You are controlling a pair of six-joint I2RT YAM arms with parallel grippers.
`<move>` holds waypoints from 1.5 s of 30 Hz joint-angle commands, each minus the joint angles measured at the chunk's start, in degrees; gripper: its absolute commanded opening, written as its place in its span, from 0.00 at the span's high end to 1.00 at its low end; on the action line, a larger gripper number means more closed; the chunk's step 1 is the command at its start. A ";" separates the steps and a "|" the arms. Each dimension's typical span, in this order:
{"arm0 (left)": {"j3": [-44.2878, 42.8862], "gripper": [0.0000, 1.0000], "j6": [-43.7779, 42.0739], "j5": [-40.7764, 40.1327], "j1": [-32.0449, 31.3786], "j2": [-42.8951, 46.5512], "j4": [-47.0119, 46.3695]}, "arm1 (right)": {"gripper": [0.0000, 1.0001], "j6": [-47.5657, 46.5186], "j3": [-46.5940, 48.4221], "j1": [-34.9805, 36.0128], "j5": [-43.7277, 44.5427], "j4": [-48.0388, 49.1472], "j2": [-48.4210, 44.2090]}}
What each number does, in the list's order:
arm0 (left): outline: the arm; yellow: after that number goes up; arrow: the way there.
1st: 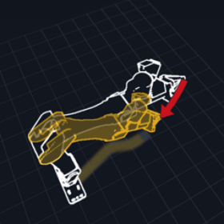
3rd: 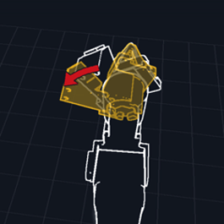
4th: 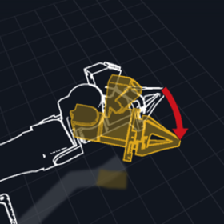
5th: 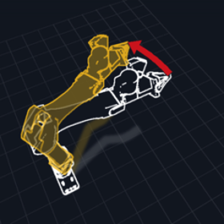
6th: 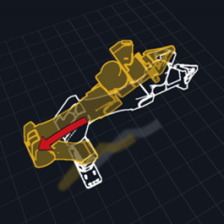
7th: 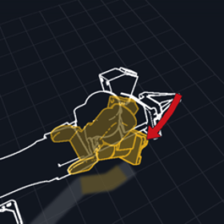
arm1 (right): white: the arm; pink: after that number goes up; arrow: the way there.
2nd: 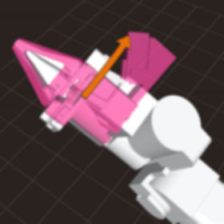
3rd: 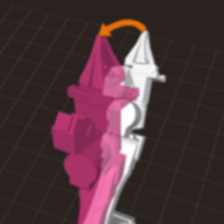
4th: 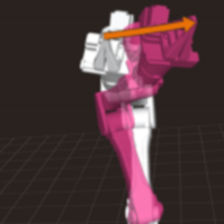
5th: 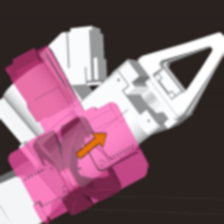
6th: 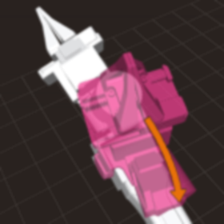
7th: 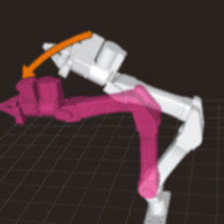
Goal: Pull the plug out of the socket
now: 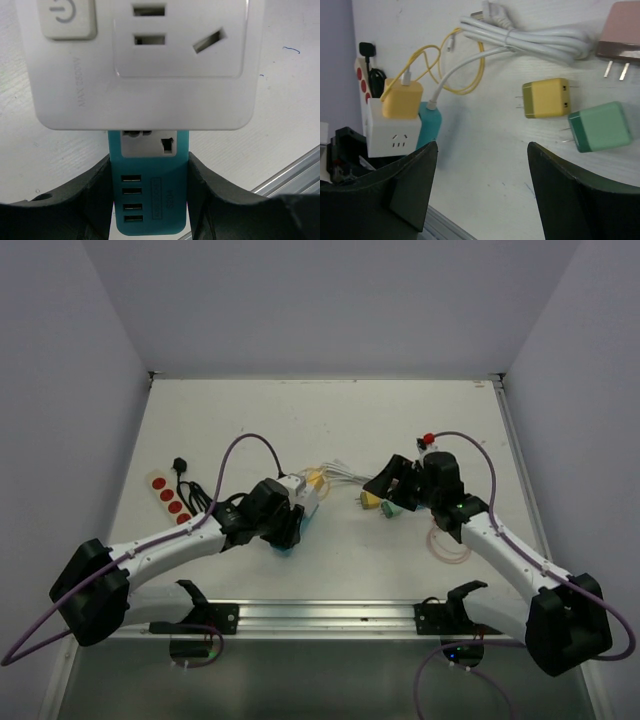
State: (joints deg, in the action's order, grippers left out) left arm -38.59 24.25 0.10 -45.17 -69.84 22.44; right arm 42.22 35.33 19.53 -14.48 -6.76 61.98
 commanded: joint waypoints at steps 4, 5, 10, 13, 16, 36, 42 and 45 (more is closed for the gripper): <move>-0.78 1.00 -1.75 1.22 -1.68 2.52 -7.76 | 0.24 11.91 4.04 8.59 4.10 11.33 3.58; -0.87 1.00 -1.66 1.13 -1.77 2.52 -7.85 | 0.24 12.45 4.30 10.42 4.46 12.73 5.07; -1.93 1.00 -1.49 0.96 -3.26 2.61 -8.37 | 0.24 15.43 6.33 15.00 4.73 16.78 10.35; -2.19 1.00 -1.49 0.78 -3.87 2.61 -8.64 | 0.24 16.32 7.38 17.47 5.25 18.63 13.08; -2.28 1.00 -1.40 0.78 -4.14 2.69 -9.08 | 0.24 16.84 7.91 18.79 6.30 19.51 15.10; 1.50 1.00 0.62 0.52 -5.02 5.42 -11.98 | 0.29 24.05 3.34 19.32 11.75 27.42 16.69; 1.94 1.00 1.41 0.34 -5.02 5.86 -12.94 | 0.33 24.84 2.82 19.41 11.49 28.21 17.13; 1.68 1.00 1.85 0.43 -5.02 5.68 -13.64 | 0.36 25.37 2.20 19.58 10.88 29.35 17.39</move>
State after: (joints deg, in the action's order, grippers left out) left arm -35.99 25.43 0.19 -49.67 -66.50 17.06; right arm 66.19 38.44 38.68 -5.02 18.76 79.88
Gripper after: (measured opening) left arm 0.545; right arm 0.647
